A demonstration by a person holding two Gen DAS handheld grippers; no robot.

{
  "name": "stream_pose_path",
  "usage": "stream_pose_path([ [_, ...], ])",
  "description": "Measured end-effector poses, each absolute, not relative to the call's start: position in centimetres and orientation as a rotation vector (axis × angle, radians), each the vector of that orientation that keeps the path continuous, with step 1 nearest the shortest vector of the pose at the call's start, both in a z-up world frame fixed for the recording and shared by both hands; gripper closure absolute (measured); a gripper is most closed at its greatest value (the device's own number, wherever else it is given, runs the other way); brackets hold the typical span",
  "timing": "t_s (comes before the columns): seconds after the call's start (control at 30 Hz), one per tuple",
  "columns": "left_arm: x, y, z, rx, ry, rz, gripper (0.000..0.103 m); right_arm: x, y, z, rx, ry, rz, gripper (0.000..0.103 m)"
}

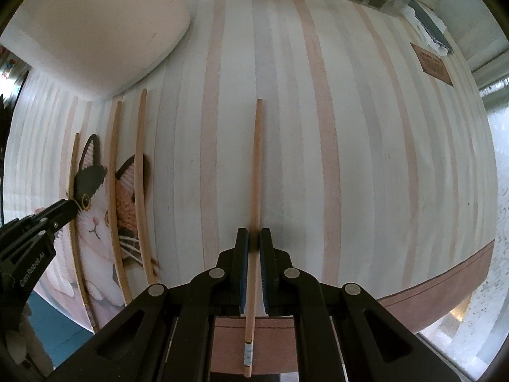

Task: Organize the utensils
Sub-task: 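Close the left tool on a chopstick while the right tool grasps another, then lift both held chopsticks and carry them above the pink holder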

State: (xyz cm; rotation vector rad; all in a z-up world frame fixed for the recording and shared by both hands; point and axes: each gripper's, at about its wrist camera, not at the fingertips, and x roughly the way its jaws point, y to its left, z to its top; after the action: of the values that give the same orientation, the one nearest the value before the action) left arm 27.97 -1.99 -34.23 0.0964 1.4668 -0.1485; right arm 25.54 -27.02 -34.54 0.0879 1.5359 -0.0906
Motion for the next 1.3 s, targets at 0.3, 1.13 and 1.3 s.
stream_pose_path([
  [0.3,27.8,-2.1,-34.3,0.107,1.463,-0.143,0.098,25.7,-24.4,-35.4,0.065,1.522,-0.095,0.095],
  [1.13,27.1,1.5,-21.0,0.037,1.096,-0.019,0.099,25.3,-26.8,-25.6,0.218,1.22,-0.074,0.096],
  [1.3,27.8,2.9,-19.1,0.001,1.049,0.004,0.099,25.6,-27.2,-23.8,0.222,1.155,-0.068,0.096],
])
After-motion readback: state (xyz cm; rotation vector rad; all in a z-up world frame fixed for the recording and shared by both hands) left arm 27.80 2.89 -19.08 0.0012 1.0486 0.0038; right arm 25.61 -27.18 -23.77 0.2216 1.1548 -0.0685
